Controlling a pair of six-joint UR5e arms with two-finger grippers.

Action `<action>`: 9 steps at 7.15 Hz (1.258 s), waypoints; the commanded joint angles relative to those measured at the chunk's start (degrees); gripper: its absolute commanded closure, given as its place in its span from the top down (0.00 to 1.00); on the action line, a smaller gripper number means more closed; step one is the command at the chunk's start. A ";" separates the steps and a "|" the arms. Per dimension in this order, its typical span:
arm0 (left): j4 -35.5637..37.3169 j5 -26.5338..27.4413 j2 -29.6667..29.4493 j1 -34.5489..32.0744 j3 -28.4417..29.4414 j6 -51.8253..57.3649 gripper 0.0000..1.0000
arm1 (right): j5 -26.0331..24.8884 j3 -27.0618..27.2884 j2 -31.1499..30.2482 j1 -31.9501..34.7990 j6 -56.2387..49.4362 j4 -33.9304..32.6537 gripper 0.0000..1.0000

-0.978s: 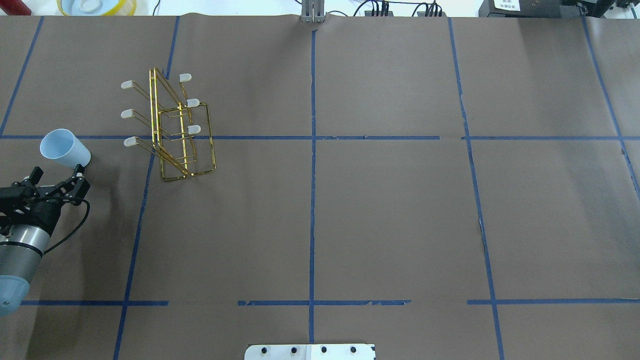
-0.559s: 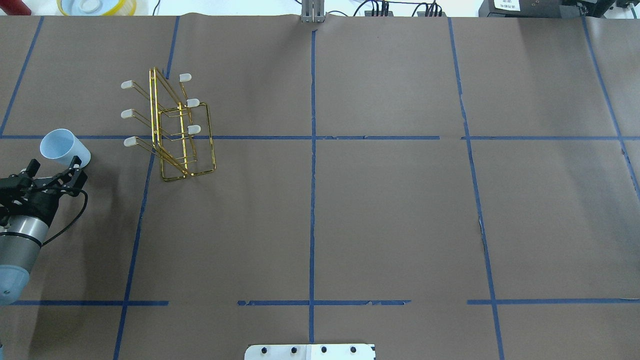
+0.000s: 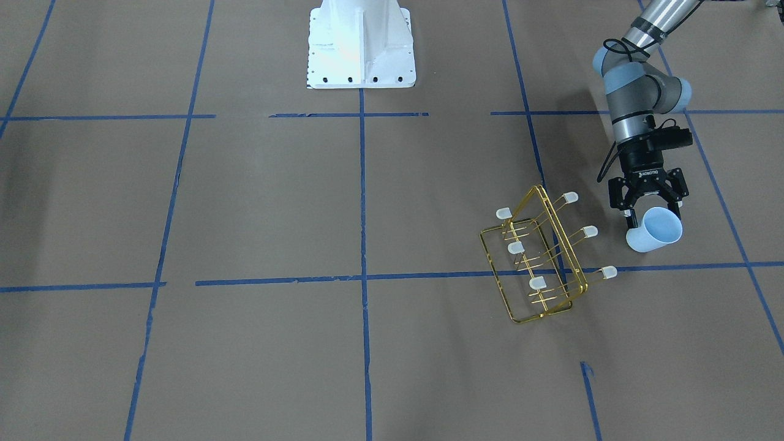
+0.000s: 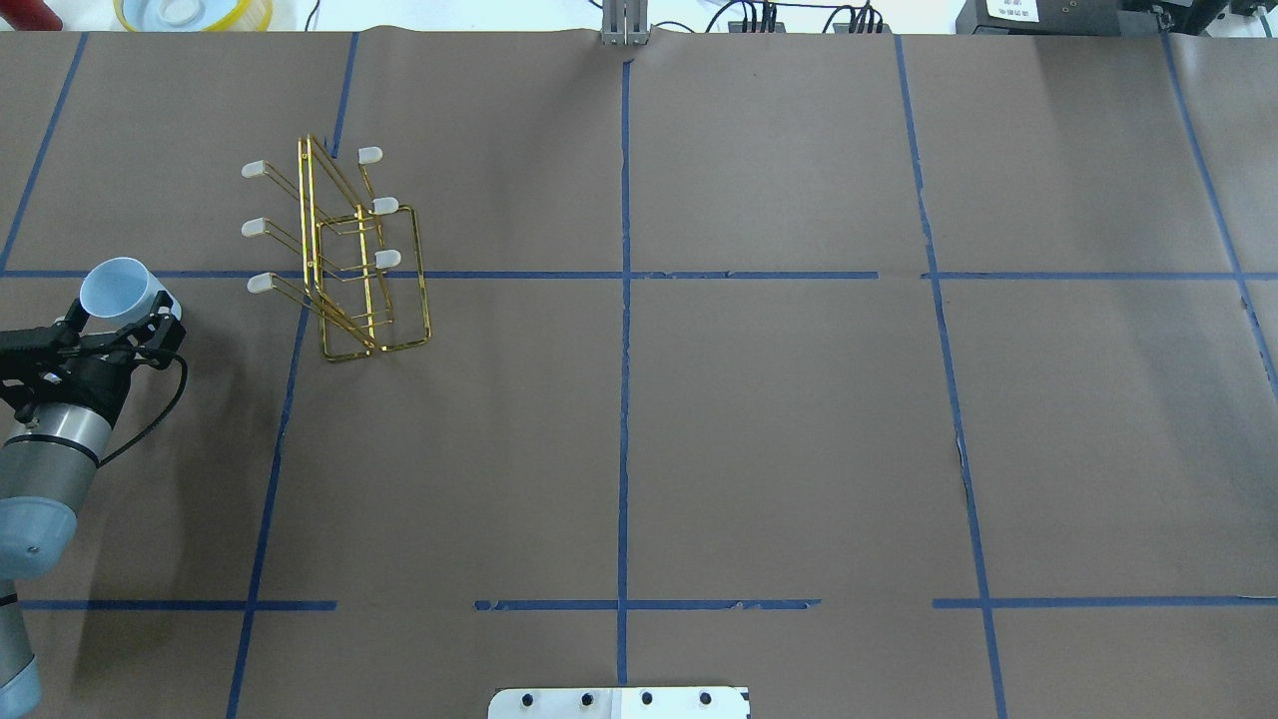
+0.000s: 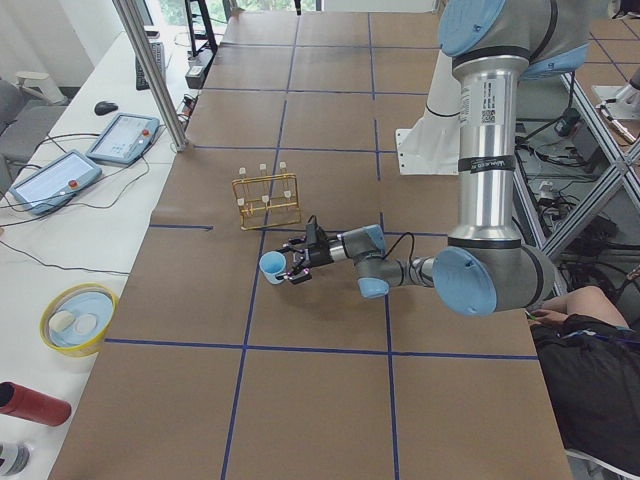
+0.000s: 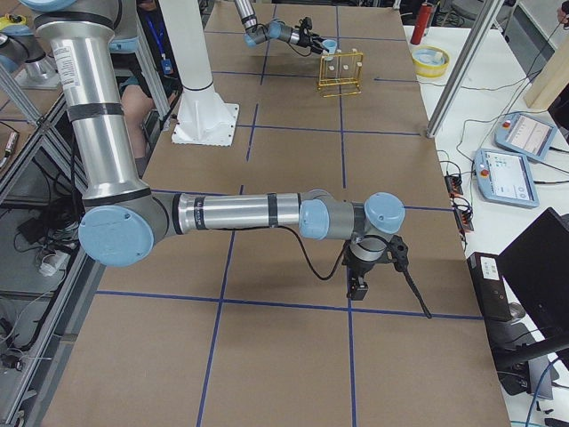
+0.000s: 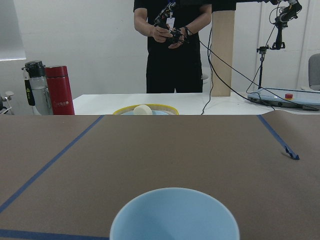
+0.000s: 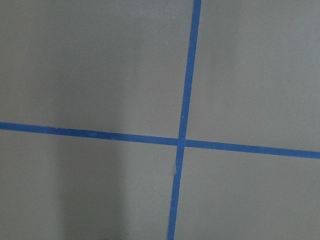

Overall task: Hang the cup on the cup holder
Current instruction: 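Hold the light-blue cup in the left gripper and adjust the grip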

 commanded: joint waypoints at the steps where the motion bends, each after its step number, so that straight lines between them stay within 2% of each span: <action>1: -0.10 -2.38 -1.70 -1.70 1.56 0.10 1.00 | 0.00 0.00 0.00 0.00 0.00 0.00 1.00; 4: -0.36 -3.18 -4.96 -3.72 5.25 0.10 1.00 | 0.00 0.00 0.00 0.00 0.00 0.00 1.00; 9: -0.45 -4.41 -5.93 -3.82 7.72 -0.07 1.00 | 0.00 0.00 0.00 0.00 0.00 0.00 1.00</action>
